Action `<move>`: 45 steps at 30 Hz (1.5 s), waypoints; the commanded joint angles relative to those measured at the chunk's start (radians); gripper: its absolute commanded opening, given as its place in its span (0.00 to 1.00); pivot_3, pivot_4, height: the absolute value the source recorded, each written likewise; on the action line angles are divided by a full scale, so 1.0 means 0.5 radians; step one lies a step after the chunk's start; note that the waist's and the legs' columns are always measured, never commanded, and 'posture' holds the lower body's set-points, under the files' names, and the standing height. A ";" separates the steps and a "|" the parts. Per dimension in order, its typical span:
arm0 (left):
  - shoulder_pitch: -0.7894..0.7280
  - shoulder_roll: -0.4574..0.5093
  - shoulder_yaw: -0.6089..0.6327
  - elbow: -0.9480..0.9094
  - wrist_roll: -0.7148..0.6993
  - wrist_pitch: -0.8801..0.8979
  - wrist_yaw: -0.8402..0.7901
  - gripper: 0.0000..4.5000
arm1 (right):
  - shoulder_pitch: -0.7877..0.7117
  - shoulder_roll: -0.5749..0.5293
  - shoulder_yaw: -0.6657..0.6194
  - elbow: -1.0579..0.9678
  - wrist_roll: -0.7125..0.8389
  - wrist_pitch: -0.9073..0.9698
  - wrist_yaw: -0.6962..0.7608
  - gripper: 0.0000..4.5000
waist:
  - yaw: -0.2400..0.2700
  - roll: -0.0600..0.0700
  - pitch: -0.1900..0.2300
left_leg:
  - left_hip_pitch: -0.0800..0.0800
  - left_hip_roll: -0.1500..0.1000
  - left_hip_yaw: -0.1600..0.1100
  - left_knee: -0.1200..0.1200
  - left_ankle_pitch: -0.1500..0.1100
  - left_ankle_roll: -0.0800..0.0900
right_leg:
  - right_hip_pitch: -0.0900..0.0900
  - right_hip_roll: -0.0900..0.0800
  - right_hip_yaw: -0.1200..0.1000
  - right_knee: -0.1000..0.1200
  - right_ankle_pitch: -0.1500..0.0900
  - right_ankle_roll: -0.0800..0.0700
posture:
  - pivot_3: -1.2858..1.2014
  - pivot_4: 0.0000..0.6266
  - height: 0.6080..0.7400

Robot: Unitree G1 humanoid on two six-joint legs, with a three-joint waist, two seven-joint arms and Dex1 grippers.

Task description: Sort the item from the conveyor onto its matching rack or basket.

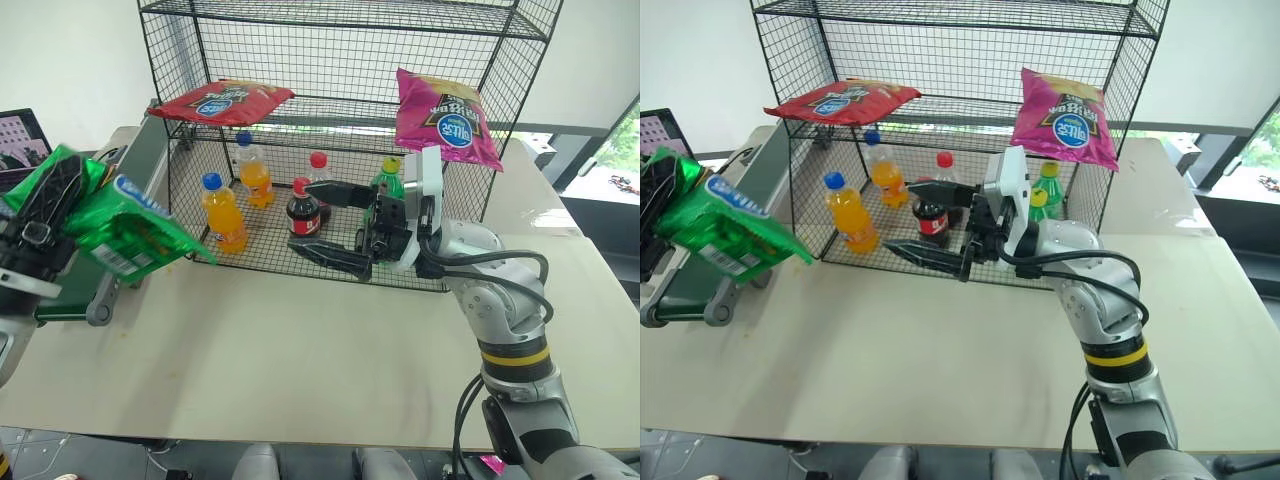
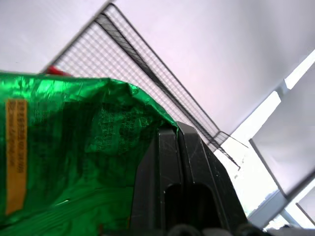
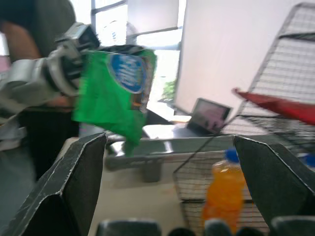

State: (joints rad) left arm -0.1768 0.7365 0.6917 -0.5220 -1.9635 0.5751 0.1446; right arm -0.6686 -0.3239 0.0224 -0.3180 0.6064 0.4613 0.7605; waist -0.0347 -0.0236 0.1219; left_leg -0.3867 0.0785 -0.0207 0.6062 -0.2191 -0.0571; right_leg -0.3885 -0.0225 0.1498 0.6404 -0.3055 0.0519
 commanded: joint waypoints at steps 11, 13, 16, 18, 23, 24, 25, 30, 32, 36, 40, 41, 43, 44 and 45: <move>-1.716 -0.371 -0.882 1.226 0.314 0.374 -0.640 0.02 | 0.167 -0.143 -0.341 -0.700 -0.178 0.070 -0.770 1.00 | 0.065 0.003 0.002 | -0.006 -0.007 -0.015 0.002 0.006 -0.008 | 0.003 0.000 -0.007 -0.002 0.001 0.001 | 0.52 0.24 1.00; -1.923 -0.491 -0.975 1.546 0.543 0.397 -0.923 0.02 | 0.202 -0.162 -0.359 -0.778 -0.191 0.108 -0.847 1.00 | 0.059 0.004 0.002 | -0.006 -0.008 -0.015 0.001 0.007 -0.008 | 0.003 0.000 -0.006 -0.002 0.001 0.002 | 0.52 0.24 1.00; -2.139 -0.651 -1.055 1.871 0.826 0.390 -1.267 0.02 | 0.252 -0.201 -0.393 -0.865 -0.198 0.155 -0.925 1.00 | 0.048 0.005 0.002 | -0.007 -0.008 -0.016 0.000 0.007 -0.007 | 0.003 0.000 -0.008 -0.003 0.001 0.001 | 0.52 0.24 1.00; -2.215 -0.734 -1.035 2.066 0.961 0.371 -1.392 0.02 | 0.272 -0.224 -0.401 -0.902 -0.200 0.178 -0.961 1.00 | 0.036 0.006 0.003 | -0.009 -0.008 -0.016 -0.001 0.007 -0.007 | 0.003 0.000 -0.008 -0.006 0.001 0.001 | 0.52 0.24 1.00; -2.238 -0.845 -0.874 2.305 1.136 0.361 -1.469 0.02 | 0.293 -0.257 -0.400 -0.950 -0.197 0.209 -1.024 1.00 | 0.020 0.014 0.007 | -0.008 -0.008 -0.017 -0.002 0.007 -0.005 | 0.002 0.001 -0.006 -0.009 0.000 0.002 | 0.52 0.24 1.00; -2.217 -0.859 -0.828 2.322 1.145 0.376 -1.436 0.02 | 0.293 -0.258 -0.392 -0.953 -0.198 0.214 -1.033 1.00 | 0.020 0.015 0.007 | -0.009 -0.008 -0.017 -0.002 0.007 -0.004 | 0.002 0.001 -0.006 -0.009 0.000 0.002 | 0.52 0.24 1.00; -2.191 -0.870 -0.784 2.330 1.145 0.400 -1.394 0.02 | 0.291 -0.260 -0.386 -0.954 -0.197 0.218 -1.038 1.00 | 0.020 0.015 0.007 | -0.009 -0.008 -0.017 -0.002 0.007 -0.004 | 0.002 0.001 -0.006 -0.009 0.000 0.002 | 0.52 0.24 1.00; -1.955 -0.949 -0.645 2.146 1.139 0.555 -1.030 0.02 | 0.273 -0.287 -0.391 -0.932 -0.174 0.226 -1.020 1.00 | 0.033 0.015 0.007 | -0.009 -0.008 -0.018 0.001 0.007 -0.004 | 0.004 0.000 -0.006 -0.006 0.000 0.004 | 0.52 0.24 1.00; -1.884 -0.986 -0.581 2.029 1.076 0.611 -0.875 0.02 | 0.267 -0.295 -0.392 -0.923 -0.168 0.222 -1.016 1.00 | 0.040 0.015 0.007 | -0.009 -0.008 -0.018 0.003 0.008 -0.005 | 0.004 0.000 -0.006 -0.003 0.000 0.004 | 0.52 0.24 1.00; -1.836 -1.038 -0.495 1.854 0.970 0.705 -0.555 0.02 | 0.245 -0.296 -0.375 -0.900 -0.166 0.212 -1.005 1.00 | 0.053 0.010 0.009 | -0.012 -0.008 -0.022 0.005 0.008 -0.006 | 0.003 0.000 -0.006 -0.001 0.001 0.004 | 0.52 0.24 1.00; -1.835 -1.064 -0.461 1.796 0.934 0.734 -0.326 0.02 | 0.227 -0.294 -0.354 -0.881 -0.174 0.203 -0.994 1.00 | 0.053 0.010 0.009 | -0.010 -0.010 -0.022 0.005 0.009 -0.006 | 0.004 0.000 -0.006 0.000 0.001 0.005 | 0.52 0.24 1.00; -1.842 -1.066 -0.452 1.800 0.932 0.732 -0.281 0.02 | 0.223 -0.294 -0.350 -0.878 -0.176 0.202 -0.994 1.00 | 0.053 0.010 0.009 | -0.010 -0.010 -0.023 0.004 0.009 -0.006 | 0.004 0.000 -0.006 0.000 0.001 0.005 | 0.52 0.24 1.00; -1.858 -1.069 -0.438 1.807 0.927 0.726 -0.233 0.02 | 0.221 -0.296 -0.347 -0.876 -0.178 0.201 -0.994 1.00 | 0.049 0.010 0.009 | -0.010 -0.010 -0.023 0.004 0.009 -0.006 | 0.004 0.000 -0.006 0.000 0.001 0.005 | 0.52 0.24 1.00; -1.862 -1.069 -0.432 1.803 0.920 0.730 -0.221 0.02 | 0.220 -0.295 -0.342 -0.877 -0.180 0.203 -0.998 1.00 | 0.048 0.010 0.009 | -0.010 -0.010 -0.023 0.004 0.009 -0.007 | 0.004 0.000 -0.006 0.000 0.001 0.005 | 0.52 0.24 1.00; -1.863 -1.072 -0.434 1.798 0.922 0.733 -0.207 0.02 | 0.222 -0.295 -0.339 -0.879 -0.183 0.203 -1.000 1.00 | 0.047 0.010 0.009 | -0.010 -0.010 -0.023 0.004 0.010 -0.007 | 0.004 0.000 -0.006 0.001 0.001 0.005 | 0.52 0.24 1.00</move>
State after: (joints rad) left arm -1.0718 0.2010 0.4662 0.4049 -1.4821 0.9373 0.0266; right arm -0.5375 -0.4640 -0.1407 -0.7359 0.5201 0.5762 0.2608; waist -0.0111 -0.0184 0.1265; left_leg -0.3915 0.0733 -0.0324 0.6081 -0.2142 -0.0607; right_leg -0.3865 -0.0227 0.1467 0.6407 -0.3050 0.0544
